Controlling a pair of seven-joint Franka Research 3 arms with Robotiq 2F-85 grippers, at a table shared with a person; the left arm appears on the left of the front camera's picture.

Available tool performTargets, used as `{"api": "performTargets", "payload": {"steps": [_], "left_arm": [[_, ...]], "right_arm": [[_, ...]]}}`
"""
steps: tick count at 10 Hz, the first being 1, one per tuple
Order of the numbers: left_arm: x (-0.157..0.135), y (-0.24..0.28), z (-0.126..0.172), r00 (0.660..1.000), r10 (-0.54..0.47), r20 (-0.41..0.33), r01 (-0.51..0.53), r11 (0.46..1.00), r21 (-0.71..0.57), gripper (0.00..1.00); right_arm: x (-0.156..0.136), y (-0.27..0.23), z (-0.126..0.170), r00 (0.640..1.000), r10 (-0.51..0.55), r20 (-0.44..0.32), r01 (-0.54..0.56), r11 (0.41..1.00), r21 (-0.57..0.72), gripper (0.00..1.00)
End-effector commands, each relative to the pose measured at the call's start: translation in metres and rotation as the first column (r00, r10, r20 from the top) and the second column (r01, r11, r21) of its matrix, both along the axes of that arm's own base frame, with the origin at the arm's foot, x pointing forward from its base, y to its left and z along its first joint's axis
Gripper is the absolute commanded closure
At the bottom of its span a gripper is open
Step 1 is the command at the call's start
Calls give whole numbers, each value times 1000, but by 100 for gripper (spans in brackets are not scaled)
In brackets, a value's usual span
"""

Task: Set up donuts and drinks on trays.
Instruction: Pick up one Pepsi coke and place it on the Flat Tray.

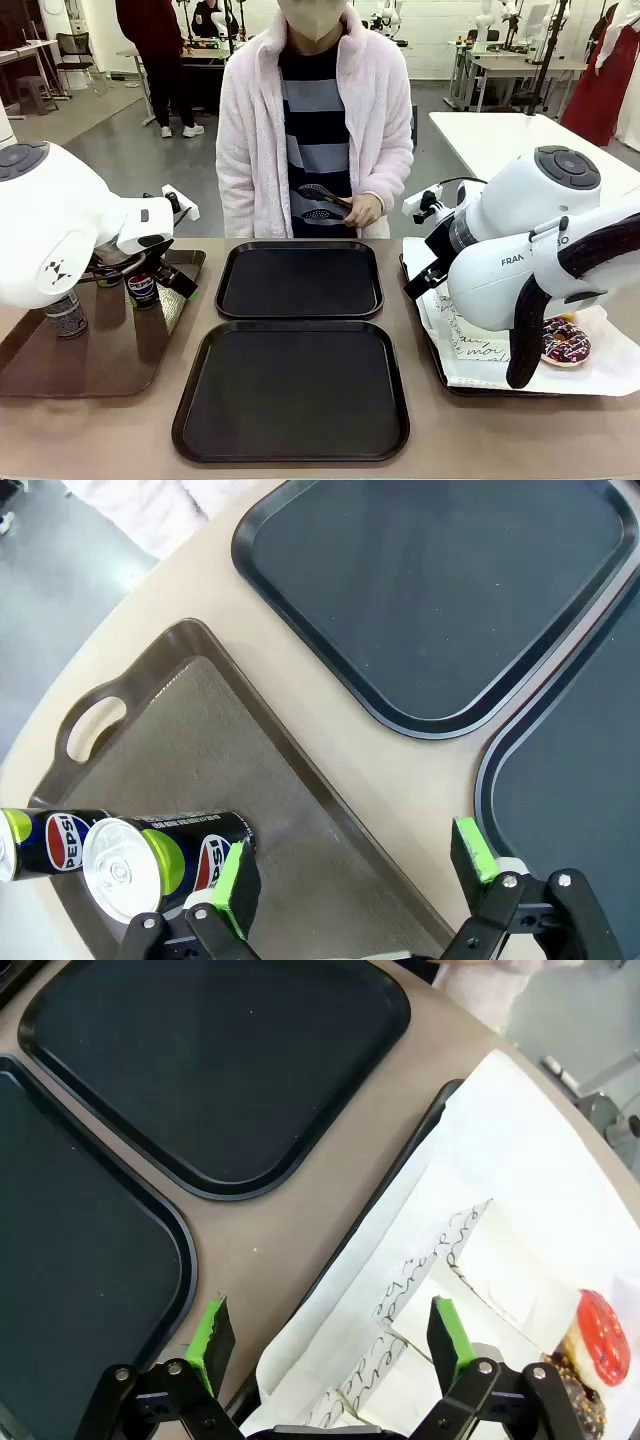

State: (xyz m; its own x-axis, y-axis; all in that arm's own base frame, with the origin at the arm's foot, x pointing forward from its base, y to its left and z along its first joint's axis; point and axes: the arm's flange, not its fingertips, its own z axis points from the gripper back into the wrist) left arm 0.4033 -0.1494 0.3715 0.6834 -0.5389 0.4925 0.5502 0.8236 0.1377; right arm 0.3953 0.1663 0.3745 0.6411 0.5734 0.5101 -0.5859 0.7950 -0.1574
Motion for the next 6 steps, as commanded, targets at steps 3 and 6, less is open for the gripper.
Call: {"api": "performTargets", "payload": {"steps": [3, 6], "left_arm": [[0, 0, 0, 1000, 0, 0, 0, 1000, 0, 0], [0, 0, 0, 1000, 0, 0, 0, 1000, 0, 0]], "right_arm": [[0, 0, 0, 1000, 0, 0, 0, 1000, 0, 0], [0, 0, 0, 1000, 0, 0, 0, 1000, 0, 0]]}}
